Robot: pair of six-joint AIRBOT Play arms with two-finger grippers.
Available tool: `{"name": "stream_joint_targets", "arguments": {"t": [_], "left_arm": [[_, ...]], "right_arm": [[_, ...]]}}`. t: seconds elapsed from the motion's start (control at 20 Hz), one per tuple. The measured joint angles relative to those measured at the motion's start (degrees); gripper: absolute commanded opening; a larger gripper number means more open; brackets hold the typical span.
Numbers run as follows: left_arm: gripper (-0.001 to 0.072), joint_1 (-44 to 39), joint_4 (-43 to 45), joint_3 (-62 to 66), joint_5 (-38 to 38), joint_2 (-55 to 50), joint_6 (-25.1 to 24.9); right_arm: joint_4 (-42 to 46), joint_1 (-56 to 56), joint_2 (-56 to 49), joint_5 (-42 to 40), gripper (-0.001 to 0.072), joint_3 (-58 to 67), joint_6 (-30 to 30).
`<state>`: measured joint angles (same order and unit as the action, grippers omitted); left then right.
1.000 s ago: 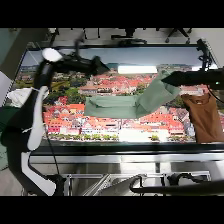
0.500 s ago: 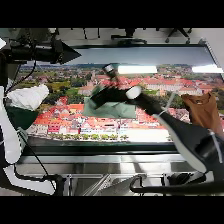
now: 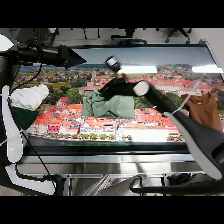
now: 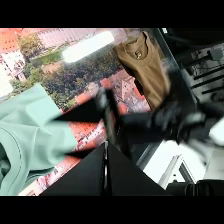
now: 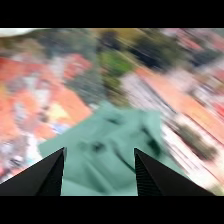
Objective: Fold the shirts.
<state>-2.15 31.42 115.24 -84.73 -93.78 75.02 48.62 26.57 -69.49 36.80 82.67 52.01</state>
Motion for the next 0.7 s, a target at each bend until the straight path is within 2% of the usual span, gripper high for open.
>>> {"name": "stream_joint_targets", "arguments": {"t": [0.15,0.3,0.5,0.7], "left_arm": [[0.0015,-0.02,0.0,0.0,-0.44,0.0,-0.07],[0.0015,-0.02,0.0,0.02,-0.63,0.0,-0.07],[0.0016,-0.02,0.0,0.0,-0.79,0.0,-0.07],[0.0016,-0.02,-0.02,0.0,-0.79,0.0,-0.04]], "right_arm": [[7.13,-12.5,1.49,11.13,0.0479,-0.37,12.52],[8.15,-20.87,-0.44,19.45,0.0479,-1.55,17.94],[2.84,-24.55,-7.06,24.87,0.0479,-2.34,18.71],[-6.54,-23.65,-14.45,26.43,0.0479,-2.54,14.71]]}}
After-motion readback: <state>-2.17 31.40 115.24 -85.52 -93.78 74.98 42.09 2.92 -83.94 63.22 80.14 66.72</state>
